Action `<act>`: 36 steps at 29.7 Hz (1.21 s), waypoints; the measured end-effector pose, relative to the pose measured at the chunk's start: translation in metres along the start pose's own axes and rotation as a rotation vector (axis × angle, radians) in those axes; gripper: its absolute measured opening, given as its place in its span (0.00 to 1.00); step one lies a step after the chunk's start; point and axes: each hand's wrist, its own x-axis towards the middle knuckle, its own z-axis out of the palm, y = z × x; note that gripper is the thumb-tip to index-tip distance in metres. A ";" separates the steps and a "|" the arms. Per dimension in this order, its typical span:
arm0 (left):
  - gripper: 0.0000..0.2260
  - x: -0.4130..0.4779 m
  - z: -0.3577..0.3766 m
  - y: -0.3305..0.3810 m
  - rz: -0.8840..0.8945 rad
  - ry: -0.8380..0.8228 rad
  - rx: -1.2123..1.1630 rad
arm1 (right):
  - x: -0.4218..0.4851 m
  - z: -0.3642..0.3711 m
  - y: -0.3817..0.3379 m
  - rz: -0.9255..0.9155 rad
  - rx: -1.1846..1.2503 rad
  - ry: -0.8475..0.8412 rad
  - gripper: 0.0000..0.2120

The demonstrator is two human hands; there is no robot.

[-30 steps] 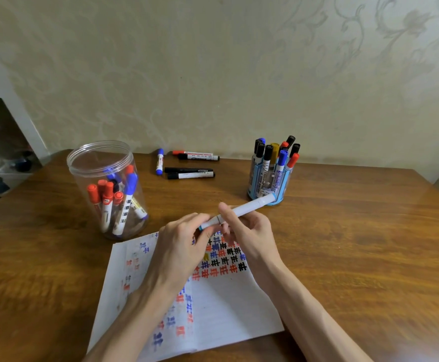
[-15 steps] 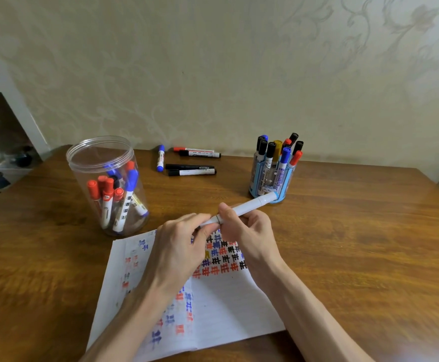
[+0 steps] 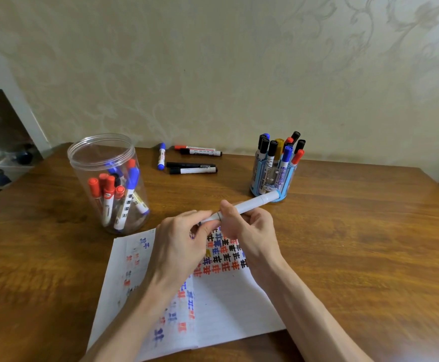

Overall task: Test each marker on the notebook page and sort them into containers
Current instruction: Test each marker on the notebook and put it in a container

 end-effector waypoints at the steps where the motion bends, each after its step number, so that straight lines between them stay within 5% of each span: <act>1: 0.13 0.000 0.001 -0.002 -0.061 -0.013 -0.031 | -0.001 0.000 0.000 -0.008 -0.017 -0.004 0.13; 7: 0.07 -0.002 0.003 0.001 0.069 0.042 0.040 | 0.005 0.005 0.005 0.048 0.021 0.084 0.15; 11: 0.13 -0.003 0.000 0.006 0.178 0.041 0.158 | 0.003 0.005 0.004 0.043 0.033 0.066 0.15; 18: 0.09 -0.002 0.000 0.003 -0.066 -0.042 -0.032 | -0.004 0.004 0.001 0.003 -0.051 0.014 0.13; 23: 0.11 -0.004 -0.021 -0.021 -0.078 0.050 0.029 | 0.023 -0.046 -0.003 0.091 0.088 0.413 0.11; 29: 0.12 0.001 -0.005 -0.014 0.002 -0.098 0.007 | 0.023 -0.037 0.007 0.081 -0.208 0.262 0.11; 36: 0.13 -0.007 -0.004 -0.019 0.064 -0.229 -0.001 | 0.019 -0.049 -0.007 0.078 -0.230 0.160 0.15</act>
